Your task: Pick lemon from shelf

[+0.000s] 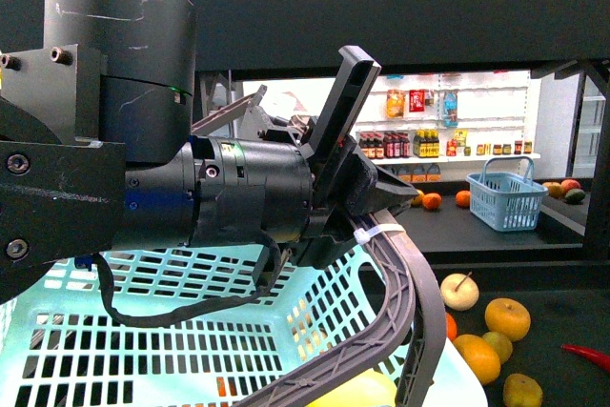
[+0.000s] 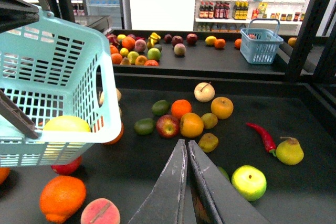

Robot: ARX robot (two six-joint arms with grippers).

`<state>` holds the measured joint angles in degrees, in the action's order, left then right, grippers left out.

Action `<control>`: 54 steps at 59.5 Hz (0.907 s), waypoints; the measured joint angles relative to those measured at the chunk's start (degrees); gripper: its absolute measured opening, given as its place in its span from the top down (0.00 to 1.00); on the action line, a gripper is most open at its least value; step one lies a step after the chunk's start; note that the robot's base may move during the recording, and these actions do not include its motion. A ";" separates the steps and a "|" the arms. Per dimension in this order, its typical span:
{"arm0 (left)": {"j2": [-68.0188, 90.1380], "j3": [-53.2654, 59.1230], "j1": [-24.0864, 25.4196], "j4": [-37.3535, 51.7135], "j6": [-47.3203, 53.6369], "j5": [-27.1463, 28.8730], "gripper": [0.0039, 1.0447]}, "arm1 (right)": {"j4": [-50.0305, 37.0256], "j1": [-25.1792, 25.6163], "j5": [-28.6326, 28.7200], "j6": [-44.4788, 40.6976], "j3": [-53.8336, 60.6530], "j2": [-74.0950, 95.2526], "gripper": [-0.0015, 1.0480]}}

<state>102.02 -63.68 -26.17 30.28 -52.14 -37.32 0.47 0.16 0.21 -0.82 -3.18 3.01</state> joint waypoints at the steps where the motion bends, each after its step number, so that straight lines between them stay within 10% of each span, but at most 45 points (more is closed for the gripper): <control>1: 0.02 0.00 0.00 0.00 0.00 0.00 0.93 | 0.00 0.00 0.00 0.00 0.13 -0.07 0.93; 32: 0.00 0.00 0.00 0.00 0.02 0.02 0.93 | -0.33 -0.02 -0.07 0.00 2.32 -2.60 0.93; 54: 0.00 0.00 0.00 0.00 0.00 0.00 0.93 | -0.33 -0.02 -0.07 0.02 2.32 -2.62 0.27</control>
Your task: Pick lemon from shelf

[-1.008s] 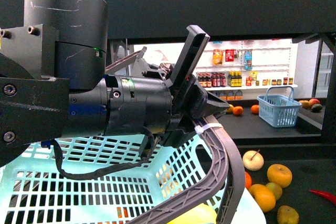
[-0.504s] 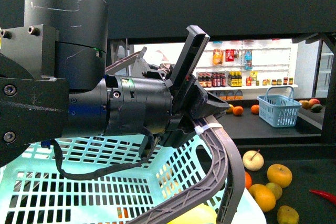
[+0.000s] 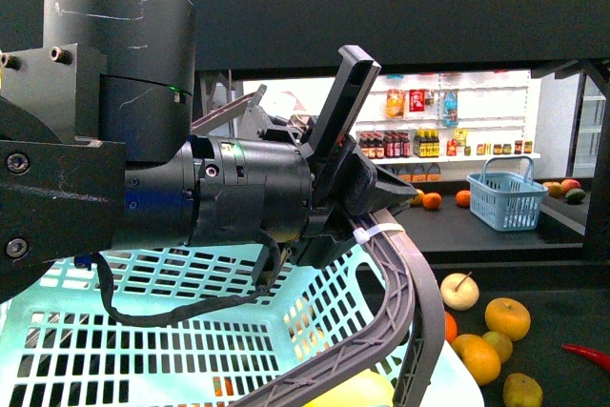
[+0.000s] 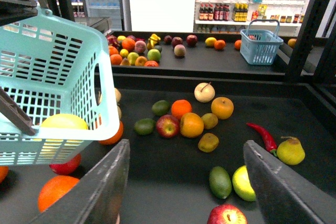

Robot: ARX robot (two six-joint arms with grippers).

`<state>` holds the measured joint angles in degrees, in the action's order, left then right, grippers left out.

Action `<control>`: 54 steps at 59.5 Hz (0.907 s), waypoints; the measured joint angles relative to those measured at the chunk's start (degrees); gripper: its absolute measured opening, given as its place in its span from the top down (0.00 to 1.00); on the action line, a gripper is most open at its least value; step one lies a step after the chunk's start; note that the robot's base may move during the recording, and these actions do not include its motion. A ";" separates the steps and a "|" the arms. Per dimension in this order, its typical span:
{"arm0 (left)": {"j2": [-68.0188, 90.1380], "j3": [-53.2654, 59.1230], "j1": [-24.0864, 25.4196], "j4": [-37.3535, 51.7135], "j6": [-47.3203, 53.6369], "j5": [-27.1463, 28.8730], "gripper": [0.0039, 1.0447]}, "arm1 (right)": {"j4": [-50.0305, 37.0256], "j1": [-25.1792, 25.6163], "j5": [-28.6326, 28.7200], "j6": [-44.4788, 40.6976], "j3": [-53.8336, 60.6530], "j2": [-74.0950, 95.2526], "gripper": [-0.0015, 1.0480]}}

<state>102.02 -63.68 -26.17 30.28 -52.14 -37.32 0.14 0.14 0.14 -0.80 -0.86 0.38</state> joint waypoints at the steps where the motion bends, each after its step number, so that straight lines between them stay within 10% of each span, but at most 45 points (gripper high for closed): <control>1: 0.00 0.00 0.00 0.00 0.02 0.02 0.93 | 0.00 0.00 0.00 0.00 0.00 0.00 0.25; 10: 0.00 0.00 0.00 0.00 0.02 0.02 0.93 | 0.00 0.00 0.00 0.07 0.00 0.00 0.01; 54: 3.91 -0.17 17.38 26.12 -24.26 22.60 0.93 | 0.00 0.00 0.02 0.11 0.00 -0.02 0.02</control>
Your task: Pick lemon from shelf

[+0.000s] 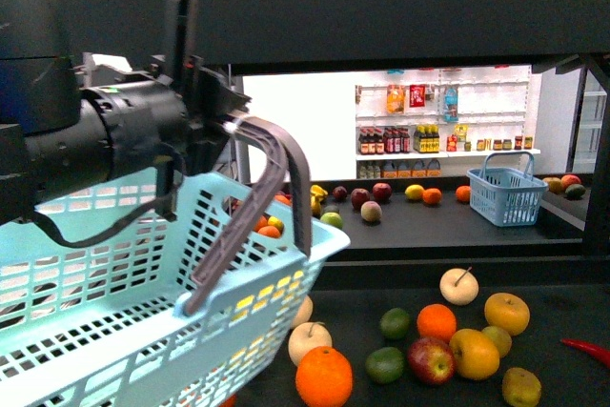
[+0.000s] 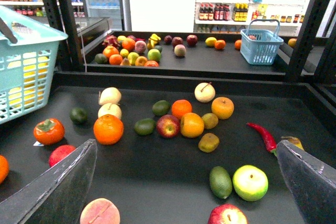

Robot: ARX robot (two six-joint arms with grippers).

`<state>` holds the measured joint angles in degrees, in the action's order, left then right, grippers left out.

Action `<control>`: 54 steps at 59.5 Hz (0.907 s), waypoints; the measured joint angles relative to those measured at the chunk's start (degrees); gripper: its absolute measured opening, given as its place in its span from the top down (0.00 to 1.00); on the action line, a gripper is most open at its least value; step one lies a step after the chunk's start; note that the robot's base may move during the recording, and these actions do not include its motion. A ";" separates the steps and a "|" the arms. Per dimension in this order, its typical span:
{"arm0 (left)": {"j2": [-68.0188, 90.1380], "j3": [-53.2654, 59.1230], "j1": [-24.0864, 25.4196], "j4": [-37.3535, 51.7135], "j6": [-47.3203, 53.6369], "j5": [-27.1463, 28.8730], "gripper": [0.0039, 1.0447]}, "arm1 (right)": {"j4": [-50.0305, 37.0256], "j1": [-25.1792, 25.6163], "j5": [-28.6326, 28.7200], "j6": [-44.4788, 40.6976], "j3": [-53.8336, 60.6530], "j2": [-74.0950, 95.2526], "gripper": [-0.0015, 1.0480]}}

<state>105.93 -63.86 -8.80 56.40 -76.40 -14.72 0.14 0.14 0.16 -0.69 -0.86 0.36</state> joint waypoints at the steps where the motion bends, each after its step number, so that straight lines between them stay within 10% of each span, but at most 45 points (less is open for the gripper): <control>1: 0.31 -0.11 0.85 0.57 -0.55 -0.04 0.93 | 0.00 0.00 -0.02 0.00 0.00 0.00 0.02; 29: 7.61 -10.29 22.88 13.84 -14.01 -3.91 0.93 | 0.00 0.00 0.00 0.02 0.00 -0.02 0.02; 54: 16.11 -12.26 32.83 22.08 -19.02 -10.47 0.93 | 0.00 0.00 0.02 0.02 0.00 -0.02 0.02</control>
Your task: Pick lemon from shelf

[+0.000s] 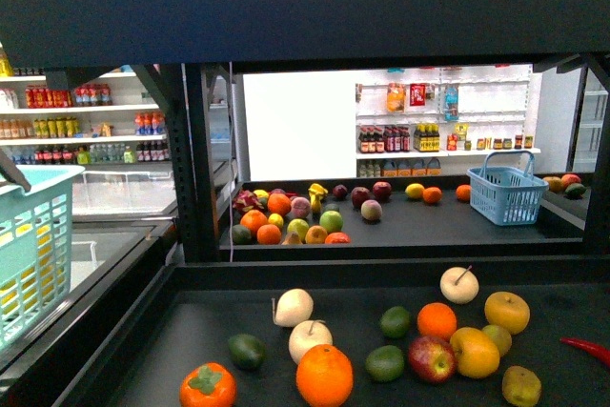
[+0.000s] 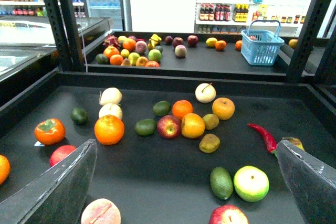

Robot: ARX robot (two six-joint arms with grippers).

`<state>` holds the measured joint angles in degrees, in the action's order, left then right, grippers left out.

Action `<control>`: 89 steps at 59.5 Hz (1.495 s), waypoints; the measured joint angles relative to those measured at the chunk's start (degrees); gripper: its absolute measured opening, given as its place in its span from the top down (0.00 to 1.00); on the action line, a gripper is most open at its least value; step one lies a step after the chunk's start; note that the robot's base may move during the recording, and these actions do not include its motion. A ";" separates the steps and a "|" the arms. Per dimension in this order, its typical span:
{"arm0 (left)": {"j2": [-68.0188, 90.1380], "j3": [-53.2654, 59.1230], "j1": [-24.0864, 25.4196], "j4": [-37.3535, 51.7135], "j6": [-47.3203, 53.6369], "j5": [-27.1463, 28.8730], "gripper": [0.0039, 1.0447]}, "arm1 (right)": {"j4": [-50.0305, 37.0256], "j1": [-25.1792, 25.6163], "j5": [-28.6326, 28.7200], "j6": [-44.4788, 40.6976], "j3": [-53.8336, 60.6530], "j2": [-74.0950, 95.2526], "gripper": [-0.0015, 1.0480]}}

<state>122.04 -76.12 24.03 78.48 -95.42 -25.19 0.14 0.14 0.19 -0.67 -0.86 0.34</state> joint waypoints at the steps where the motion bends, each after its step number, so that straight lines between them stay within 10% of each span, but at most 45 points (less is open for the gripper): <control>1: 0.28 -0.28 0.22 0.42 -0.17 -0.20 0.93 | 0.00 0.00 -0.04 0.00 0.00 0.00 0.02; 55: 6.64 -0.57 1.66 1.18 -3.54 -1.27 0.93 | 0.00 0.00 -0.02 0.00 0.00 -0.02 0.02; 89: 3.17 3.58 4.07 -0.76 5.33 -9.22 0.06 | 0.00 0.00 -0.09 0.00 0.00 -0.02 0.02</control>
<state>125.21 -72.53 28.10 77.71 -90.08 -34.41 0.14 0.14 0.10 -0.67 -0.86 0.32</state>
